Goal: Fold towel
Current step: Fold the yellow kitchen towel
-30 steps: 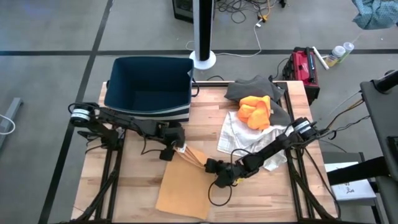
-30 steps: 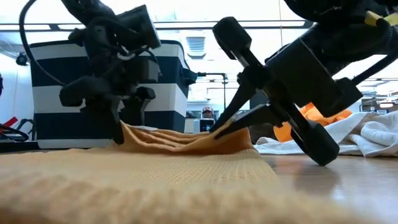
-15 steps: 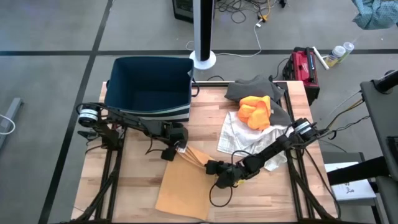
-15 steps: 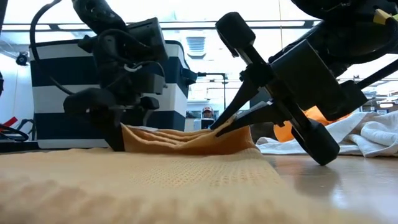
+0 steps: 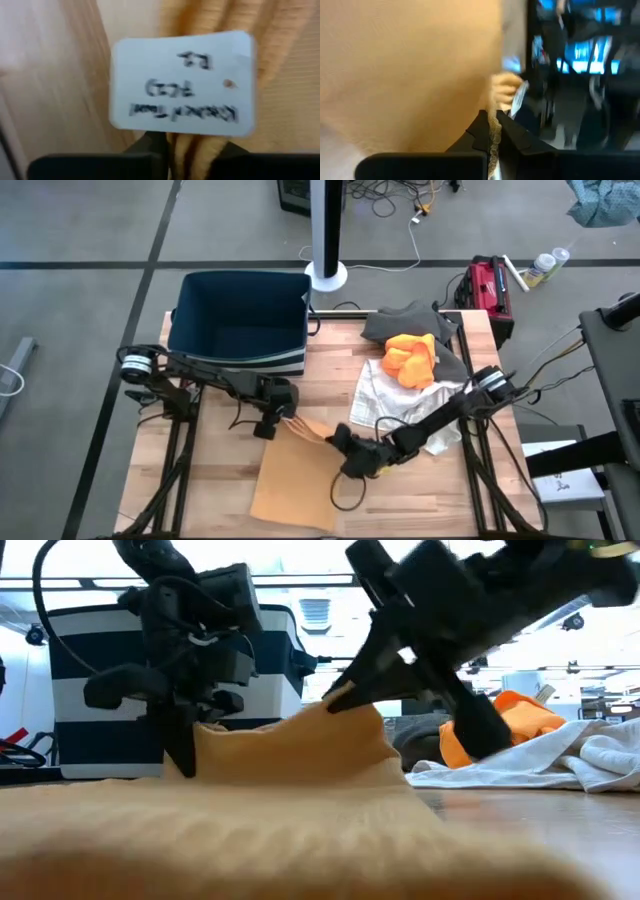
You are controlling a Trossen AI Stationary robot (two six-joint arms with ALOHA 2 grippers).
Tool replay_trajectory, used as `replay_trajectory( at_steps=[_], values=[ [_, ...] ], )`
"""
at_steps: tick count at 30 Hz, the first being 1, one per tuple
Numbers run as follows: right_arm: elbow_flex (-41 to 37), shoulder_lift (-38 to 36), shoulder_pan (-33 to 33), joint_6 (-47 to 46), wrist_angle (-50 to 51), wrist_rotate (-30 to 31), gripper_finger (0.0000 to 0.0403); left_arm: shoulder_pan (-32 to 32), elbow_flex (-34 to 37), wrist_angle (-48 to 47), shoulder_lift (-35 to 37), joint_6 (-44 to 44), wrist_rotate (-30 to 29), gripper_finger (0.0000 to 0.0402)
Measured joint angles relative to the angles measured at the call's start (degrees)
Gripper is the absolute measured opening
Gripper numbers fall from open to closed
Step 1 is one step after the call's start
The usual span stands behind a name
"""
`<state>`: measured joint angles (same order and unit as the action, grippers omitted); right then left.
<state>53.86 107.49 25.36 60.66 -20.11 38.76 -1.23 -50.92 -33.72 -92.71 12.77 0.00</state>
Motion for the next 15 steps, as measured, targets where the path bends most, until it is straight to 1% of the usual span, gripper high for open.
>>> replay_trajectory(
  at_steps=[3, 5, 8, 10, 13, 15],
  values=[
    [-0.6, -1.6, -2.2, -7.2, 2.4, 0.3, 0.0008, 0.0, 0.0, -2.7, 2.6, -0.5, -1.6, 0.0022],
    [-0.7, -2.8, -4.1, -11.9, 6.3, -0.2, 0.0008, 0.0, 0.0, -4.7, 4.6, -1.4, -3.7, 0.0022],
    [-0.8, -3.7, -7.7, -19.1, 8.8, -3.3, 0.0008, 0.0, 0.0, -6.6, 7.8, -2.3, -7.1, 0.0021],
    [-0.8, -4.4, -9.9, -22.1, 8.9, -5.9, 0.0008, -0.1, 0.0, -7.4, 9.8, -2.8, -8.7, 0.0019],
    [-0.8, -6.9, -12.6, -26.4, 8.8, -9.3, 0.0008, 0.0, 0.0, -8.8, 12.8, -4.0, -9.8, 0.0016],
    [-0.8, -9.3, -14.0, -28.4, 8.7, -9.4, 0.0008, 0.0, 0.0, -10.3, 14.6, -5.0, -10.0, 0.0014]
  ],
)
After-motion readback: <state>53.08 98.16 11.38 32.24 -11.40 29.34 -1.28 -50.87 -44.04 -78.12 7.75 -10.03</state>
